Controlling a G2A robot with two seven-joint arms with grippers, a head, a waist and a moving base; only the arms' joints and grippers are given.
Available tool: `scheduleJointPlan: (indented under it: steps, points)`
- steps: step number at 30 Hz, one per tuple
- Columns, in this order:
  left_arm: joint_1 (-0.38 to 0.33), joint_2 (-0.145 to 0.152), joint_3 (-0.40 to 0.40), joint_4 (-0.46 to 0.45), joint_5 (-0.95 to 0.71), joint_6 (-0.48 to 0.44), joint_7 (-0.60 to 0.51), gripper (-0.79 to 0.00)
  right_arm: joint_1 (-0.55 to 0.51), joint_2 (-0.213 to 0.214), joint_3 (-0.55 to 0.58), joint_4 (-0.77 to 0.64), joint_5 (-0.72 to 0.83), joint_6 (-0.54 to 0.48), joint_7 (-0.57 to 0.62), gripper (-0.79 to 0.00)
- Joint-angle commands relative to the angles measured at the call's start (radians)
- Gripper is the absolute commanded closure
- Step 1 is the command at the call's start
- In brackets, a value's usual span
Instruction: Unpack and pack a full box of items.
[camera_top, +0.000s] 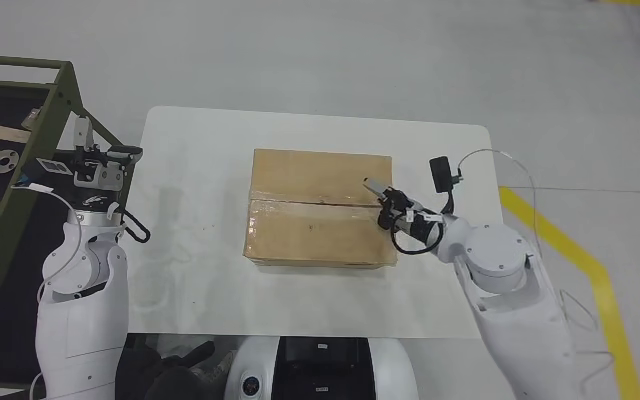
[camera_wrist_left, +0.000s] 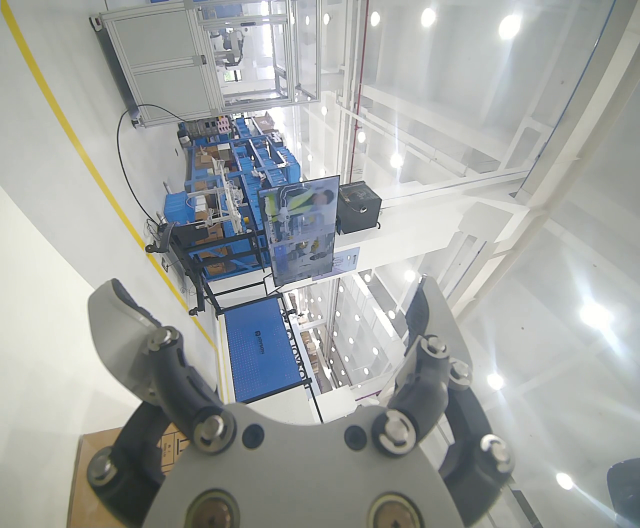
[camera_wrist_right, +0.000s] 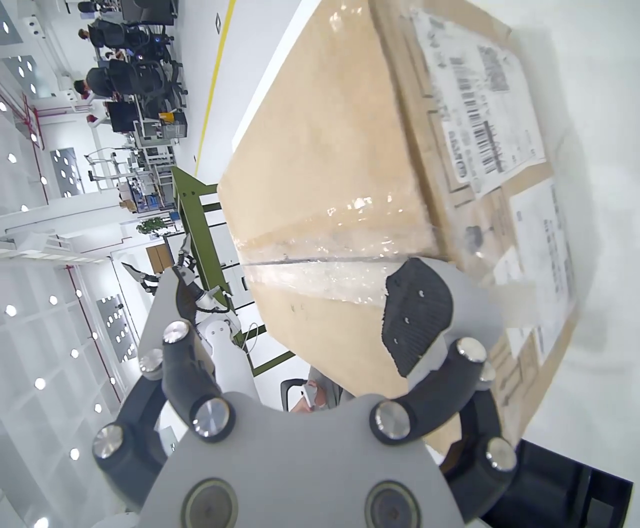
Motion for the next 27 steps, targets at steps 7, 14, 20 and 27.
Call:
scheduleJointPlan:
  steps: [7, 14, 20, 27]
  points:
    - [0.0, 0.0, 0.0, 0.0, 0.0, 0.0, 0.0, -0.785, -0.041, 0.015, 0.098, 0.014, 0.07, -0.021, 0.037, -0.785]
    - [0.0, 0.0, 0.0, 0.0, 0.0, 0.0, 0.0, -0.785, -0.063, 0.025, 0.145, 0.021, 0.098, -0.035, 0.05, -0.785]
    - [0.0, 0.0, 0.0, 0.0, 0.0, 0.0, 0.0, -0.785, -0.074, 0.03, 0.158, -0.023, 0.099, -0.062, 0.014, -0.785]
    - [0.0, 0.0, 0.0, 0.0, 0.0, 0.0, 0.0, -0.785, -0.023, 0.031, 0.105, -0.058, 0.116, -0.123, 0.035, -0.785]
